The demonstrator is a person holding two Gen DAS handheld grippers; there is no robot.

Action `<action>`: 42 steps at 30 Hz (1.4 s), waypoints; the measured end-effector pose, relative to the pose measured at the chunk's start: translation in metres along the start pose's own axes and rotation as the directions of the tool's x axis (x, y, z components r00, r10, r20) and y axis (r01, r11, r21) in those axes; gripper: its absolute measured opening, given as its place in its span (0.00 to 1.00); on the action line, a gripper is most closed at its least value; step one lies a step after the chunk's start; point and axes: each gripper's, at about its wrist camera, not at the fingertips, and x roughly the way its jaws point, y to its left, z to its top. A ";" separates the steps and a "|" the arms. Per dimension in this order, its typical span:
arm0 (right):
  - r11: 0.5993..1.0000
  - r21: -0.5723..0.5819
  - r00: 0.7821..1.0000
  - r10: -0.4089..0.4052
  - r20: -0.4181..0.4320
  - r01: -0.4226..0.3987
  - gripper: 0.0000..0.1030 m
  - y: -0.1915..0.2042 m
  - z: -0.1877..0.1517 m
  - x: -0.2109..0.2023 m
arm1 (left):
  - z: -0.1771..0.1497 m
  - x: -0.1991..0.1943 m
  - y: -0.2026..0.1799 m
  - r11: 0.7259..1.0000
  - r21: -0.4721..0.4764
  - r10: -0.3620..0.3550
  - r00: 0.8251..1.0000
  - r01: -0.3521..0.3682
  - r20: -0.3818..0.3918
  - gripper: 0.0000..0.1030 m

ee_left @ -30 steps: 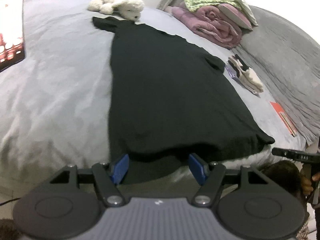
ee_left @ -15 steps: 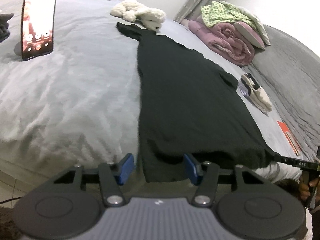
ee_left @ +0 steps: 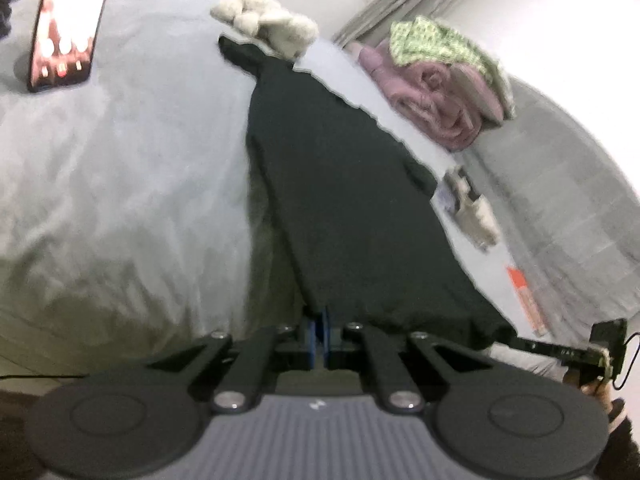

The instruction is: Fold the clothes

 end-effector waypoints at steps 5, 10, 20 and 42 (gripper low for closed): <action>0.998 0.062 1.000 -0.004 -0.005 0.004 0.05 -0.006 0.003 -0.016 | 0.005 -0.009 0.006 0.999 -0.042 -0.032 0.999 0.032 -0.004 0.03; 0.994 0.073 0.993 -0.081 -0.085 0.087 0.05 -0.012 -0.007 0.004 | -0.004 0.016 0.012 0.996 0.020 0.092 0.990 -0.090 -0.107 0.03; 0.977 -0.052 0.973 -0.211 -0.094 0.207 0.16 -0.009 -0.010 0.023 | -0.006 0.027 0.019 0.961 0.137 0.259 0.953 -0.239 -0.157 0.16; 0.966 -0.164 0.974 -0.176 0.146 0.199 0.63 0.054 0.079 0.152 | 0.084 0.135 -0.018 0.939 0.237 0.232 0.968 -0.248 0.095 0.58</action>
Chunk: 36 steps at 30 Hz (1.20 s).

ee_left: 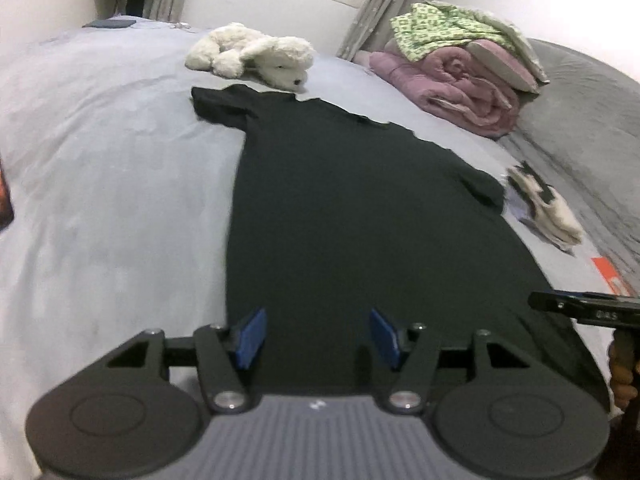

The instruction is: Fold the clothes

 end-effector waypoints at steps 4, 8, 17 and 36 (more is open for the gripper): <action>0.999 -0.030 1.000 0.026 -0.003 -0.026 0.64 0.015 0.019 0.028 | 0.030 0.028 0.012 0.999 -0.029 0.040 0.999 -0.040 0.002 0.58; 0.997 -0.051 0.998 0.057 -0.027 -0.059 0.63 0.028 0.037 0.059 | 0.059 0.055 0.024 0.995 -0.070 0.073 0.997 -0.073 0.007 0.58; 0.989 -0.107 0.994 0.103 -0.034 -0.106 0.64 0.053 0.078 0.122 | 0.109 0.103 0.070 0.963 -0.264 0.077 0.995 -0.057 0.065 0.58; 0.953 -0.078 0.956 0.292 -0.029 -0.293 0.64 0.104 0.219 0.190 | 0.145 0.158 0.133 0.856 -0.510 0.061 0.962 0.087 0.267 0.11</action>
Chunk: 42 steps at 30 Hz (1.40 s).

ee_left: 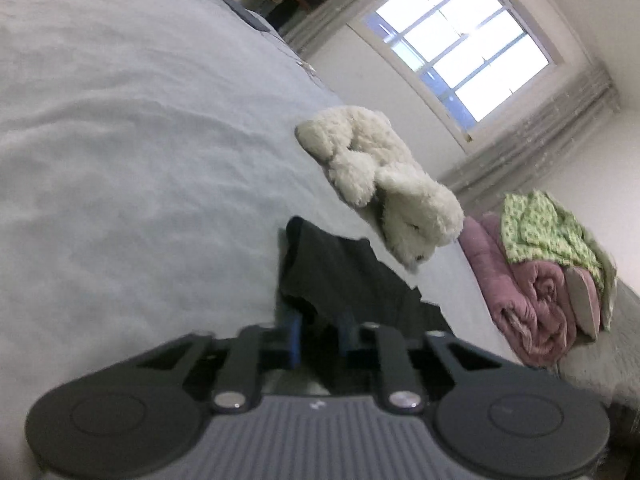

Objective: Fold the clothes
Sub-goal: 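Grasp the black shirt's side edge with the left gripper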

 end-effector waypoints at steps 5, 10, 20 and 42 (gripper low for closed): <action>0.996 -0.077 0.999 0.035 -0.015 -0.036 0.64 0.024 0.037 0.025 | -0.001 -0.001 -0.028 0.986 0.143 -0.085 0.996 0.084 -0.003 0.08; 0.957 -0.285 0.997 0.031 -0.077 -0.052 0.64 0.058 0.054 0.054 | -0.016 0.011 -0.049 0.955 0.259 -0.127 0.989 0.143 -0.076 0.08; 0.720 -0.677 0.953 -0.074 -0.295 -0.154 0.62 0.104 0.034 0.118 | -0.025 0.016 -0.048 0.953 0.240 -0.160 0.979 0.188 -0.130 0.08; 0.431 -0.902 0.936 -0.313 -0.161 -0.011 0.02 0.113 0.017 0.156 | -0.024 0.009 -0.041 0.968 0.155 -0.176 0.975 0.196 -0.136 0.08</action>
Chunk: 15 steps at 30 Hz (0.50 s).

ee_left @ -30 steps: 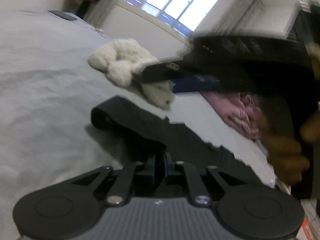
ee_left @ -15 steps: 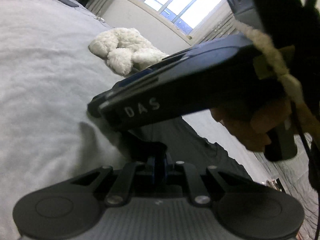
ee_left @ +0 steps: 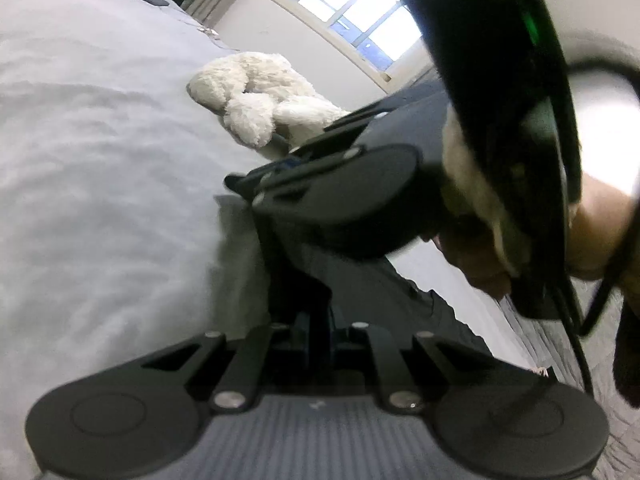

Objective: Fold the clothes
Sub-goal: 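Grasp the black shirt's side edge with the left gripper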

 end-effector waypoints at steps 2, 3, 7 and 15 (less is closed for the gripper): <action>0.993 0.117 1.000 0.001 0.021 -0.003 0.02 -0.013 0.004 -0.001 | 0.001 -0.004 0.001 1.000 -0.012 0.005 1.000 -0.005 0.005 0.08; 0.985 0.175 0.999 0.001 0.033 -0.007 0.02 -0.020 0.006 -0.001 | 0.001 -0.007 0.001 1.000 -0.016 0.010 1.000 -0.010 0.010 0.08; 0.918 0.393 0.996 0.009 0.088 -0.043 0.02 -0.043 0.015 -0.001 | 0.012 -0.023 0.011 0.998 -0.037 0.055 0.997 -0.053 0.048 0.07; 0.767 0.627 0.986 0.041 0.159 -0.133 0.02 -0.048 0.034 0.023 | 0.026 -0.041 0.056 0.981 -0.158 0.122 0.990 -0.109 0.071 0.07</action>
